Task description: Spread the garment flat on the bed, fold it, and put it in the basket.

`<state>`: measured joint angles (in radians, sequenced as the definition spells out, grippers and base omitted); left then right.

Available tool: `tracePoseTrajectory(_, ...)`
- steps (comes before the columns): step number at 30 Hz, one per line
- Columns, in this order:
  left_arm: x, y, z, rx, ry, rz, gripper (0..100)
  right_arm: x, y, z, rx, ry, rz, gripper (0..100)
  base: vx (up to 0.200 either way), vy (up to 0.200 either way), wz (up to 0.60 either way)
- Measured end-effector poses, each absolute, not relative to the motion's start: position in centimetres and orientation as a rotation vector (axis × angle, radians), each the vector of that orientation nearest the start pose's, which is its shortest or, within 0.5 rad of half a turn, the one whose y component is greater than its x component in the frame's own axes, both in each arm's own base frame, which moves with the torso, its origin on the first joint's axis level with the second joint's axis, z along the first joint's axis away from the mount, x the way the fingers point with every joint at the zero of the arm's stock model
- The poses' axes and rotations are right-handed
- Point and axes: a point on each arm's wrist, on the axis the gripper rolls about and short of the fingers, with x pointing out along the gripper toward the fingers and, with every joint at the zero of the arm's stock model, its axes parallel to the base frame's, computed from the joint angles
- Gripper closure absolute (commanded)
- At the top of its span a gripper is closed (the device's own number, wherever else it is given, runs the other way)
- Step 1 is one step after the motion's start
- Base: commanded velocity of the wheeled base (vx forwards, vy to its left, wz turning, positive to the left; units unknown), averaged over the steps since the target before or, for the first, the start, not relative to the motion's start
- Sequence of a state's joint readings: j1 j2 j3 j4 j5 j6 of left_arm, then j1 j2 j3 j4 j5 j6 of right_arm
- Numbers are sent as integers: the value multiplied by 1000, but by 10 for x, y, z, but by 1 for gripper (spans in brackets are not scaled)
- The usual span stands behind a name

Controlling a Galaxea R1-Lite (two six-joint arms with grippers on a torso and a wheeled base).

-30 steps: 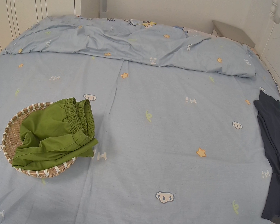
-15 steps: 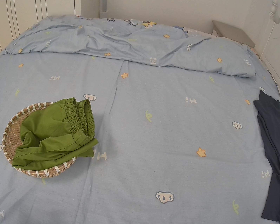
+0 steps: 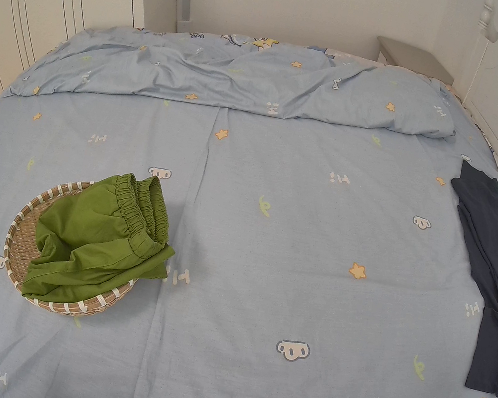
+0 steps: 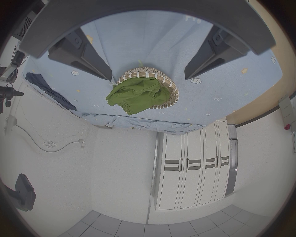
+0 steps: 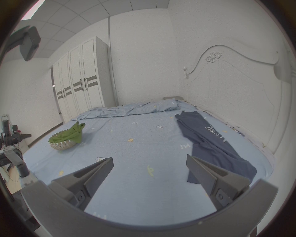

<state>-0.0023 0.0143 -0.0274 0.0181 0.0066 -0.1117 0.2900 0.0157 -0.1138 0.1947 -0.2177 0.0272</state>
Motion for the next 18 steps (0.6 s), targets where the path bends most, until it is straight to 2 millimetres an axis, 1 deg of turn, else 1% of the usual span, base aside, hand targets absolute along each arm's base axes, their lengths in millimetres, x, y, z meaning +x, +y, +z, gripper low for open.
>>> tracePoseTrajectory(4, -24, 0, 81, -113, 4, 4, 0, -27, -12, 88, -8, 131, 38, 0, 0, 0, 0)
tracePoseTrajectory(10, -23, 0, 80, -114, 5, 3, 0, -23, -7, 89, -8, 192, -71, 0, 0, 0, 0)
tracePoseTrajectory(14, -23, 0, 80, -114, 5, 3, 0, -25, -5, 88, 25, 148, -138, 0, 0, 0, 0)
tracePoseTrajectory(18, -23, 0, 80, -114, 5, 3, 0, -25, -4, 89, 64, 48, -163, 0, 0, 0, 0)
